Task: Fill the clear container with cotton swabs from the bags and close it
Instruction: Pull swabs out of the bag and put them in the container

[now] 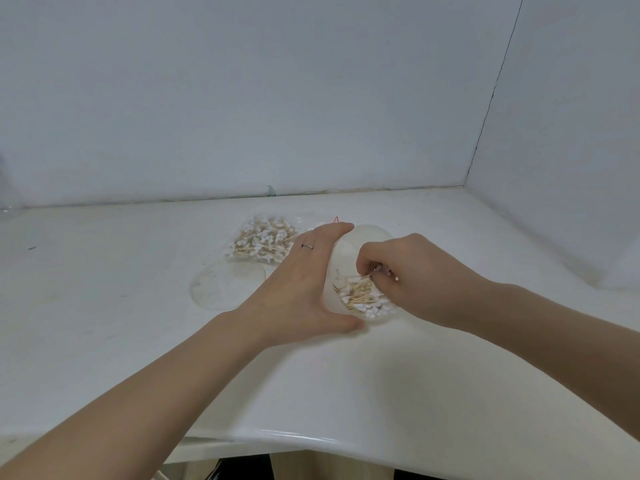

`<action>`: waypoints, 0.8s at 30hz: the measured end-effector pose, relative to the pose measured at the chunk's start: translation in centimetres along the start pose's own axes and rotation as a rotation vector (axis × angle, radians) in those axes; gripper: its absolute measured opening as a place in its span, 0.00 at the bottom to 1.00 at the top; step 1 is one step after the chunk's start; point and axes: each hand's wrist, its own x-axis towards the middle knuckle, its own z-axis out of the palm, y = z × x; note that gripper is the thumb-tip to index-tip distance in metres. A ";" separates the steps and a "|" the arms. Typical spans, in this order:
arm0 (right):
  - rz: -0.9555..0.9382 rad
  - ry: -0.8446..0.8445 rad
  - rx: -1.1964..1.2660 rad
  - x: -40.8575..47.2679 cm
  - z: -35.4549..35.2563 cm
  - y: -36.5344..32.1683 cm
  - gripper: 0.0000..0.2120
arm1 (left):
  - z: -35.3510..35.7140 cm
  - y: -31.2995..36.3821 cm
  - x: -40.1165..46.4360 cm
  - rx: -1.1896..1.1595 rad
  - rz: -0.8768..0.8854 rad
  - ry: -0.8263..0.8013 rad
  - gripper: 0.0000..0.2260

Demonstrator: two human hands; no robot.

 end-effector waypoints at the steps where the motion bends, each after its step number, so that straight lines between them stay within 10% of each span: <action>1: -0.005 -0.003 0.045 -0.2 0.0 -0.2 0.12 | 0.0 0.0 0.0 -0.006 -0.003 0.002 0.53; 15: 0.148 -0.019 0.325 -0.9 -0.6 -0.2 0.12 | 0.0 -0.6 -0.4 -0.041 -0.027 0.026 0.55; 24: 0.018 -0.086 0.216 -1.4 0.0 0.1 0.09 | -0.2 -0.3 -0.4 0.004 -0.005 0.001 0.39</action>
